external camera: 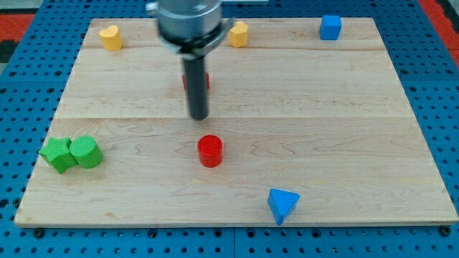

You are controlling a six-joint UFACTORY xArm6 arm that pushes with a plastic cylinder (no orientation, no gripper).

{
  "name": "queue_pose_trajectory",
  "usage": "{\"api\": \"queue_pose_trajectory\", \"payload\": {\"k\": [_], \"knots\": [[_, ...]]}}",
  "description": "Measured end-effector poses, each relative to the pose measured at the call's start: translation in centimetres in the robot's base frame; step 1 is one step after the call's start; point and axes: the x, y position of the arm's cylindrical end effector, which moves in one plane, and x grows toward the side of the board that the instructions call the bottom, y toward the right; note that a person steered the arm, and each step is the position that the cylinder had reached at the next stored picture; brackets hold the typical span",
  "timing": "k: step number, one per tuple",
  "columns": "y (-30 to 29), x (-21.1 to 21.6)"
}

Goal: Separate the green circle from the green star

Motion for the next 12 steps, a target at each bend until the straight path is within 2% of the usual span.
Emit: {"api": "queue_pose_trajectory", "payload": {"k": [1, 2, 3, 5, 6, 7, 8, 10, 11, 12], "knots": [[-6.0, 6.4], [-8.7, 11.2], [-11.5, 7.1], [-11.6, -3.1], [-4.8, -1.9], [-5.9, 4.6], [-9.1, 6.7], [-9.8, 1.5], [-7.4, 3.6], [-11.9, 4.9]]}}
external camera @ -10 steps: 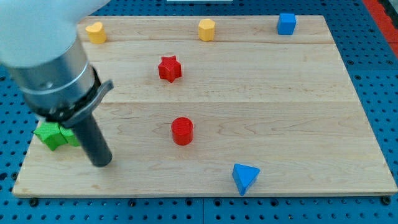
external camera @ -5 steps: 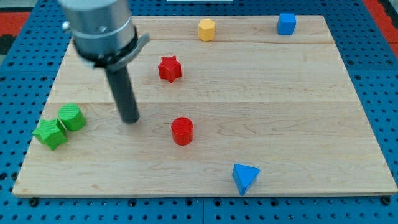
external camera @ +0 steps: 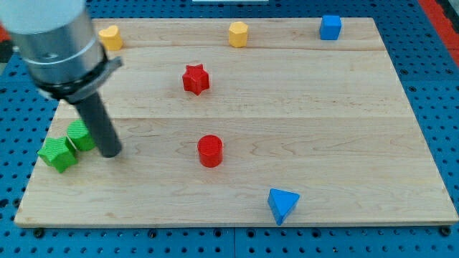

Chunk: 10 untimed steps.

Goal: Separate the green circle from the green star

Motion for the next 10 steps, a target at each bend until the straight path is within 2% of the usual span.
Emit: {"api": "queue_pose_trajectory", "payload": {"k": [1, 3, 4, 5, 6, 7, 10], "knots": [[-2.3, -0.4], [-5.3, -3.7], [-7.2, -2.0], [-10.7, -3.7], [-6.0, -6.7], [-4.3, -8.2], [0.6, -7.6]]}}
